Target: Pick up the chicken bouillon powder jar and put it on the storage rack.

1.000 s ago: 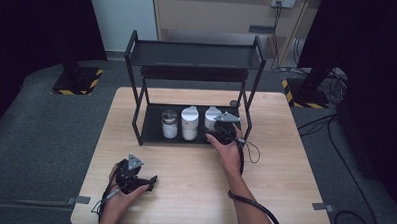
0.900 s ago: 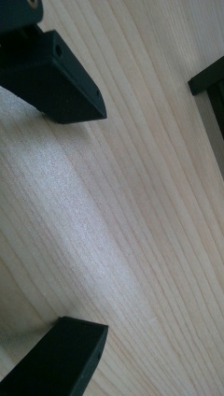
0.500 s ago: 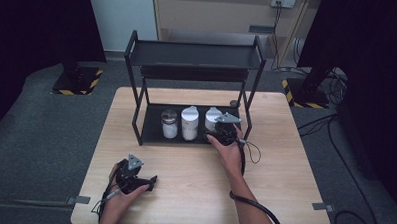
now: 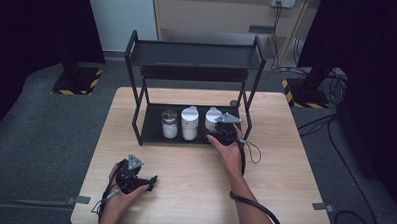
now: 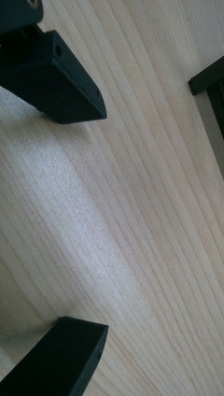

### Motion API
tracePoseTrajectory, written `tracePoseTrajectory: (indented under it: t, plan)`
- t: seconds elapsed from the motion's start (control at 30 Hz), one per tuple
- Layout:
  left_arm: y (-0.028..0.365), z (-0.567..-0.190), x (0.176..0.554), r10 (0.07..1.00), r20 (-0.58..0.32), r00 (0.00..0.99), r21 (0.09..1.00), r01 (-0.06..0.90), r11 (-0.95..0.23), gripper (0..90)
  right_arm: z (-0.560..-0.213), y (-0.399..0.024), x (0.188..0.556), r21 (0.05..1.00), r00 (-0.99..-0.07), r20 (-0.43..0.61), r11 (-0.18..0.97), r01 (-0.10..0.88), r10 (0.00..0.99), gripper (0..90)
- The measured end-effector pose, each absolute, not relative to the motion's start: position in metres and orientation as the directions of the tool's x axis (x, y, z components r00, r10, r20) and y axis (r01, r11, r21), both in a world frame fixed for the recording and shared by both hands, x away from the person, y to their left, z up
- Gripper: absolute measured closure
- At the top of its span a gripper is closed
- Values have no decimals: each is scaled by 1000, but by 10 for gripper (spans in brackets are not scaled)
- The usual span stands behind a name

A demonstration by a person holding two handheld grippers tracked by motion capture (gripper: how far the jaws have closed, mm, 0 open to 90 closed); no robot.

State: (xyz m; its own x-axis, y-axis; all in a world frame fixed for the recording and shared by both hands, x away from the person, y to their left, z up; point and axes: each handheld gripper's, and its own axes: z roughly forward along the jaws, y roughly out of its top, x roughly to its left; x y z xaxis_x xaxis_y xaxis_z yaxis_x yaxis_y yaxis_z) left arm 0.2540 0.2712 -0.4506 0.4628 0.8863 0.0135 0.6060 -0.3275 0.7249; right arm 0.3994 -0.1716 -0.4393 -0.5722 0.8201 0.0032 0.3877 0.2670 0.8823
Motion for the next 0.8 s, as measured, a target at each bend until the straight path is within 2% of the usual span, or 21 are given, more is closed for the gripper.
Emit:
tracePoseTrajectory:
  t: [0.33, 0.63, 0.8]
  plan:
    - [271, -451, 254, 886, 13, 463, 725, 606, -327, 0, -438, -172, 400, 880, -575, 8, 267, 392, 818, 305]
    - [271, -451, 254, 886, 13, 463, 725, 606, -327, 0, -437, -173, 398, 874, -567, 18, 262, 409, 824, 150]
    - [271, -451, 254, 886, 12, 463, 725, 606, -327, 0, -436, -176, 396, 872, -563, 19, 261, 413, 827, 112]
